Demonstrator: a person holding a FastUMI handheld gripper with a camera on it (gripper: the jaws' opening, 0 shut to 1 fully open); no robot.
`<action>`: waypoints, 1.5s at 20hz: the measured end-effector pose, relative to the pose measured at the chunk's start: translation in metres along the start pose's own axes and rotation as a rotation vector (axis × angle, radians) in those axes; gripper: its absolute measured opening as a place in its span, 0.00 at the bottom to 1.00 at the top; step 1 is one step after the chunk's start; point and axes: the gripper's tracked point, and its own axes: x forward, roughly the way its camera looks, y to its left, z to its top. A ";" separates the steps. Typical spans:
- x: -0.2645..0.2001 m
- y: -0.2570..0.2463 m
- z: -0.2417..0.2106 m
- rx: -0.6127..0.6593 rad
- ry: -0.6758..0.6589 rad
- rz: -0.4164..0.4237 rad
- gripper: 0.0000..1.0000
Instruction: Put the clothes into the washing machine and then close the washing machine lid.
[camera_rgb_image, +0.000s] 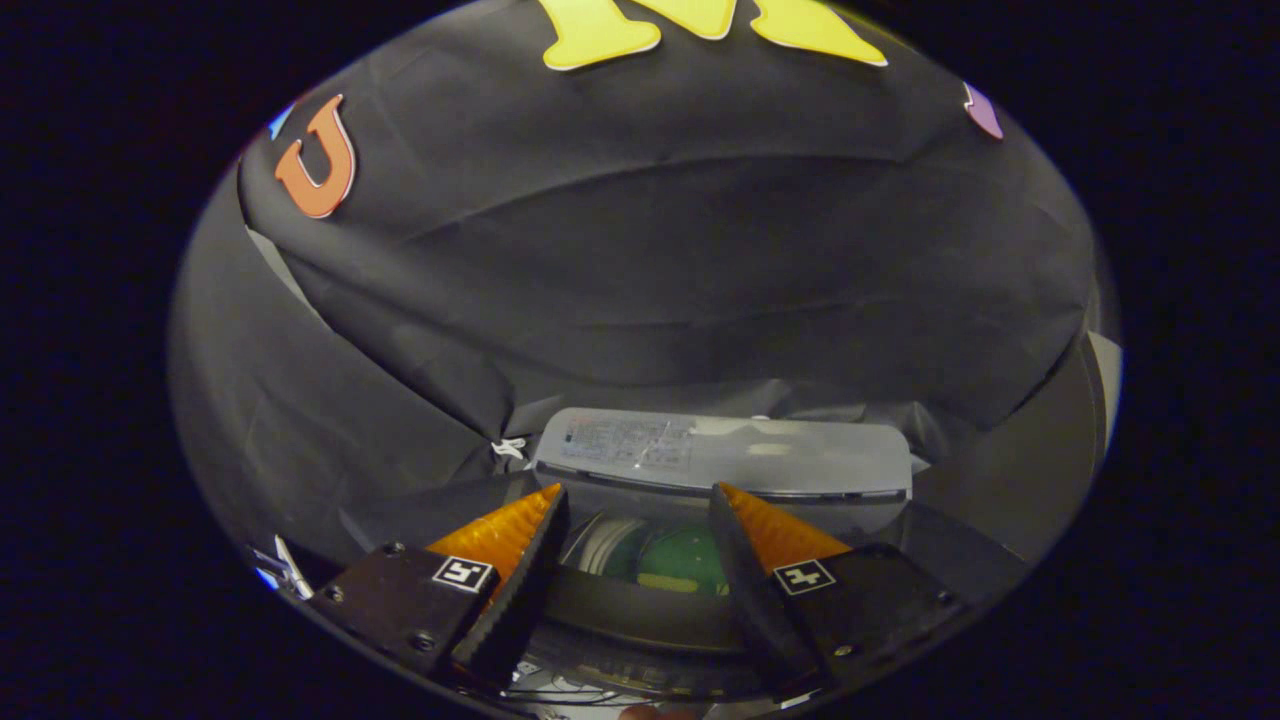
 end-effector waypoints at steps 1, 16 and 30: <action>0.000 0.000 -0.007 -0.003 0.003 -0.008 0.87; -0.072 -0.002 -0.099 -0.031 -0.104 -0.036 0.83; -0.418 -0.105 -0.211 0.023 -0.534 -0.013 0.83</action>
